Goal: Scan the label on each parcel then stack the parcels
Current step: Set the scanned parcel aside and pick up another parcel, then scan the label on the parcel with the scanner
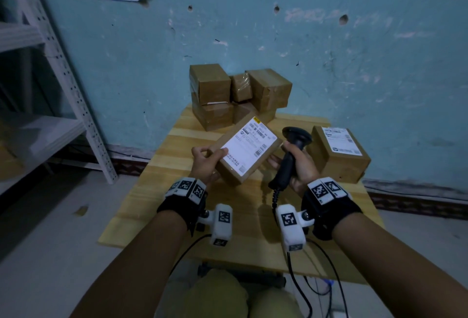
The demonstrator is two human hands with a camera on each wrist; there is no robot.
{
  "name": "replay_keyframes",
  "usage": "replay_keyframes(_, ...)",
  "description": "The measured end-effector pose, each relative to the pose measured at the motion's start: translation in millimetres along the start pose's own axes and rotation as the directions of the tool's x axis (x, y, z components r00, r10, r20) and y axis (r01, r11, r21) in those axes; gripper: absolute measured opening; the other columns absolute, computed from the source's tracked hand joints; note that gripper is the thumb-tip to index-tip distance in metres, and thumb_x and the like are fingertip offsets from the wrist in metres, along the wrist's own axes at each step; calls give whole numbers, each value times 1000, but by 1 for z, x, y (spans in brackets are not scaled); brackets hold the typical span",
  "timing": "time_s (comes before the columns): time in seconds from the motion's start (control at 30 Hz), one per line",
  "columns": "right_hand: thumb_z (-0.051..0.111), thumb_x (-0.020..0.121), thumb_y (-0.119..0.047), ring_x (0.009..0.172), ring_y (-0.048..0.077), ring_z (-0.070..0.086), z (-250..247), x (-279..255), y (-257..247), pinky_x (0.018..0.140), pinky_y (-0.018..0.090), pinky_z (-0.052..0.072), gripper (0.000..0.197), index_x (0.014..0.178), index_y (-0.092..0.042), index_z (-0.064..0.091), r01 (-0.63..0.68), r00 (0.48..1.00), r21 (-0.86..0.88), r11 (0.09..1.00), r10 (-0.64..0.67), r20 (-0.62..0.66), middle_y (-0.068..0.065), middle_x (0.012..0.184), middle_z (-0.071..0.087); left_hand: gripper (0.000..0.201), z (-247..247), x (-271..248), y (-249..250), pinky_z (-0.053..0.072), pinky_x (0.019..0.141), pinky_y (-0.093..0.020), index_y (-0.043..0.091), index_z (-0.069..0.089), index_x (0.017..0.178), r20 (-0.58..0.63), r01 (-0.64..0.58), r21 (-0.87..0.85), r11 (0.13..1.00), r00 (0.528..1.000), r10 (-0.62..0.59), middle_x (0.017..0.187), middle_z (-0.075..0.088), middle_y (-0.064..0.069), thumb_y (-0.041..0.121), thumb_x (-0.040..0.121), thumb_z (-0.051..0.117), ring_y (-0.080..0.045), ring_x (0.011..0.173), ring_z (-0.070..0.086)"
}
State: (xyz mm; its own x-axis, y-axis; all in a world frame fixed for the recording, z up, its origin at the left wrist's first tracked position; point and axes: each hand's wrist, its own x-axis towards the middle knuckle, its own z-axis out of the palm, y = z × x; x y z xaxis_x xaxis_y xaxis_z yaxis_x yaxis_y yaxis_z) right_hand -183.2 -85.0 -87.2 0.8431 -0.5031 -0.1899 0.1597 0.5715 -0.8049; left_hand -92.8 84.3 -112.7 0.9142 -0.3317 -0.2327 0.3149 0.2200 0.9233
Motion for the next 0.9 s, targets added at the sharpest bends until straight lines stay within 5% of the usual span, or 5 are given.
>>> replay_keyframes(0.2,51,95,-21,86,27,63,3,-1,3,56,40,59,28,122,-13,48,-55,997,-78,995,59,47,6,99,62,60,1,-4,0,51,66,-34,27,22,126,82,15,71,997,996,-21,125,40,-13,3,86,59,-29,103,53)
replay_keyframes(0.4,52,93,-26,91,24,63,-1,2,-1,61,45,58,39,131,-18,46,-47,997,-125,991,53,49,0,103,65,83,-2,1,4,39,106,-49,15,15,148,98,49,198,979,993,-69,140,41,-17,1,82,65,-33,122,49)
replay_keyframes(0.57,55,90,-33,68,16,64,3,1,-2,65,39,51,46,132,-16,49,-39,998,-193,980,48,41,-6,86,68,78,-1,3,0,37,108,-48,9,22,142,111,42,322,946,990,-82,139,43,-15,1,79,68,-32,125,46)
replay_keyframes(0.83,53,93,-21,74,13,63,10,-1,-5,64,27,52,22,115,-21,49,42,996,-234,971,-23,85,-2,87,66,131,-2,4,-4,38,107,-52,30,10,145,220,27,439,898,966,-137,143,39,-8,37,39,86,-31,128,43)
replay_keyframes(0.9,53,92,-21,82,17,62,11,-2,-4,71,31,52,28,119,-21,47,50,996,-239,970,-29,89,0,93,65,115,-3,6,-4,40,105,-52,23,15,144,196,57,402,914,969,-147,141,42,-11,34,53,85,-32,125,47)
